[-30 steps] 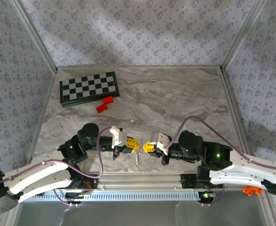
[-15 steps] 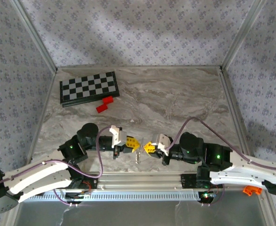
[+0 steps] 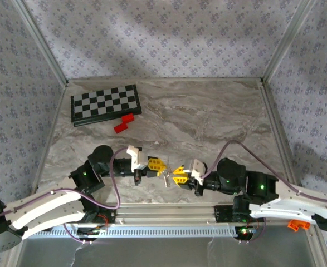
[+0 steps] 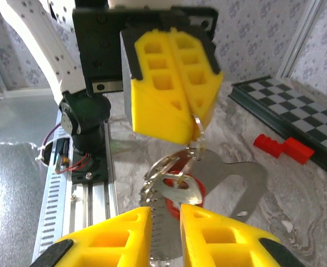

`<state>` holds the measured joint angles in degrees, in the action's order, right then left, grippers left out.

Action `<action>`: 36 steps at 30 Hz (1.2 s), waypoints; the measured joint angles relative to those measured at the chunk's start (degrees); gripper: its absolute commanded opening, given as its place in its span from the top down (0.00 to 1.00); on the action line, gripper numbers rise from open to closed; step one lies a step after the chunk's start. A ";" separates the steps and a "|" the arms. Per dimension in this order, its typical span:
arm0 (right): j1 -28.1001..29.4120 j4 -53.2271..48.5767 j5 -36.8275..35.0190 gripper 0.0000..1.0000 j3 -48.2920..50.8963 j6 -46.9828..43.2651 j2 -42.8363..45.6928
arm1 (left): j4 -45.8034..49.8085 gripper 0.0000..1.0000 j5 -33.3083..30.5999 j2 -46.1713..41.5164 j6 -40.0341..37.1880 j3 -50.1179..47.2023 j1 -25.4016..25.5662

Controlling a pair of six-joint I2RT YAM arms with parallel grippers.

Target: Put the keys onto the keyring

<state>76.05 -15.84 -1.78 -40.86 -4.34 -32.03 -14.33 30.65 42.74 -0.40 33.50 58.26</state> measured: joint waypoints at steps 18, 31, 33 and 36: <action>-1.31 5.33 1.60 0.78 -0.26 -0.02 -2.05 | 1.05 1.00 3.15 -2.12 -0.17 0.00 0.00; -2.86 8.90 4.46 0.75 -0.26 -0.07 -5.25 | 1.20 1.00 3.19 -1.70 -0.15 0.00 0.00; -3.08 9.18 4.61 0.75 -0.26 -0.07 -5.70 | 1.20 1.00 3.19 -1.70 -0.17 0.00 0.00; -3.28 9.64 4.68 0.75 -0.26 -0.07 -6.01 | 1.20 1.00 3.19 -1.70 -0.15 0.00 0.00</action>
<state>72.77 -6.20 2.90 -41.12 -4.40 -38.04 -13.13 33.85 41.04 -0.56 33.50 58.26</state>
